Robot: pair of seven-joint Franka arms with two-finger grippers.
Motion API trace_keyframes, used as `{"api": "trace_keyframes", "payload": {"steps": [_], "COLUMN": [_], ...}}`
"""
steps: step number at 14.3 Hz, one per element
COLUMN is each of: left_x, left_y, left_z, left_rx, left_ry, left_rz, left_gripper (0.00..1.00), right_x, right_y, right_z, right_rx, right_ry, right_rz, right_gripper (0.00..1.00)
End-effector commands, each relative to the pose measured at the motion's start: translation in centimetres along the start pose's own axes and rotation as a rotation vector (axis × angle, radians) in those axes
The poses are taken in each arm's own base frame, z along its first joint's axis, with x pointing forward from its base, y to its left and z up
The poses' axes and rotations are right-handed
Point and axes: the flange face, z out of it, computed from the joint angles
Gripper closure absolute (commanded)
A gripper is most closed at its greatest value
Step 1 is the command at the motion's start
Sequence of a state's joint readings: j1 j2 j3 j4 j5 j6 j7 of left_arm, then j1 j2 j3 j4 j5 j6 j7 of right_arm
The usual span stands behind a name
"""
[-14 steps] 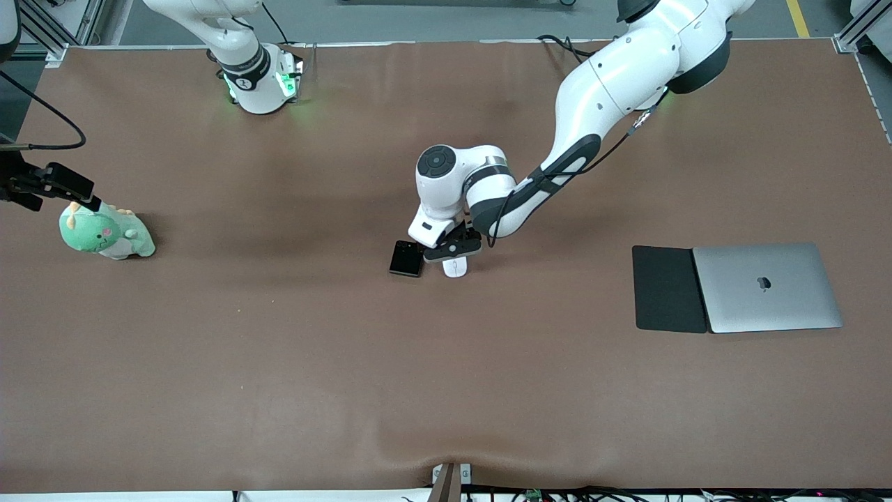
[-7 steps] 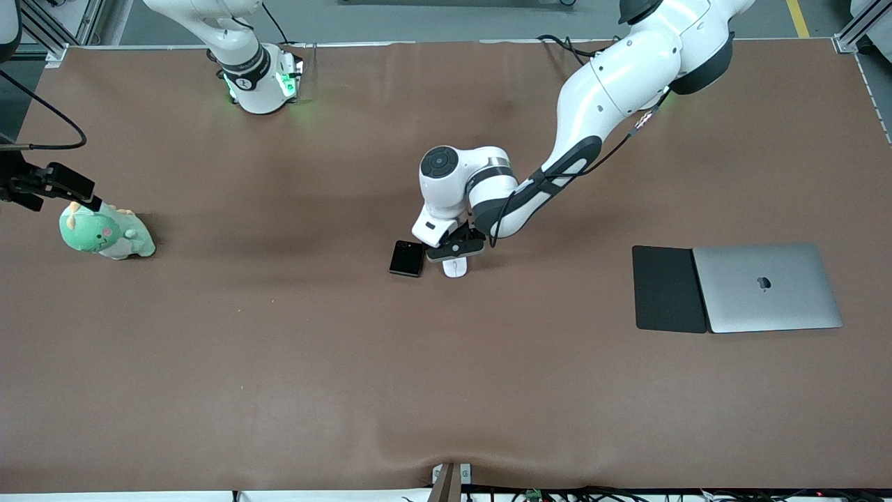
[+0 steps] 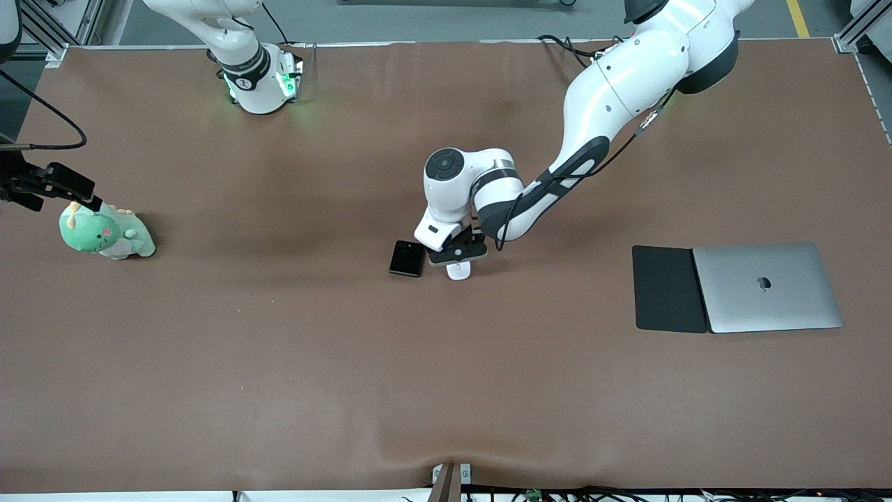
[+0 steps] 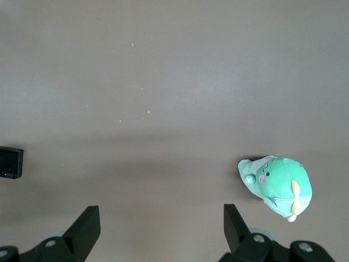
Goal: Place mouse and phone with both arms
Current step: 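Lower the left gripper and grasp the white mouse, then lift the mouse with the left gripper while the right gripper grasps the phone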
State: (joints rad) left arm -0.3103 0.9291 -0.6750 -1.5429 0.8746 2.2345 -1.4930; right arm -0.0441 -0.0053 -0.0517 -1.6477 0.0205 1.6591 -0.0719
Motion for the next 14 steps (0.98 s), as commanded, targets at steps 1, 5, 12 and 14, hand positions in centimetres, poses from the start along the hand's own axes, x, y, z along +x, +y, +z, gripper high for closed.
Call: {"api": "trace_keyframes", "payload": {"steps": [1, 5, 12, 14], "left_x": [1.6, 1.7, 7.3, 8.3], "left_y": [-2.3, -6.6, -18.9, -23.5], "left_z": [-3.3, -6.8, -10.0, -9.1], "left_rx": [0.014, 0.035, -0.028, -0.045], "left_ry": [0.059, 0.116, 0.086, 0.115], "left_rz": [0.021, 0.074, 0.201, 0.237], "left_gripper": [1.00, 1.00, 1.00, 1.00], "right_x": [0.2, 1.3, 3.5, 3.2], "right_y": [-3.0, -8.6, -29.1, -32.9], "right_z": [-0.6, 1.0, 19.3, 24.9], "right_rx": [0.012, 0.017, -0.023, -0.030], "right_ry": [0.029, 0.048, -0.043, -0.048], "right_rz": [-0.049, -0.041, 0.102, 0.136], "right_gripper": [0.00, 0.00, 0.00, 0.00]}}
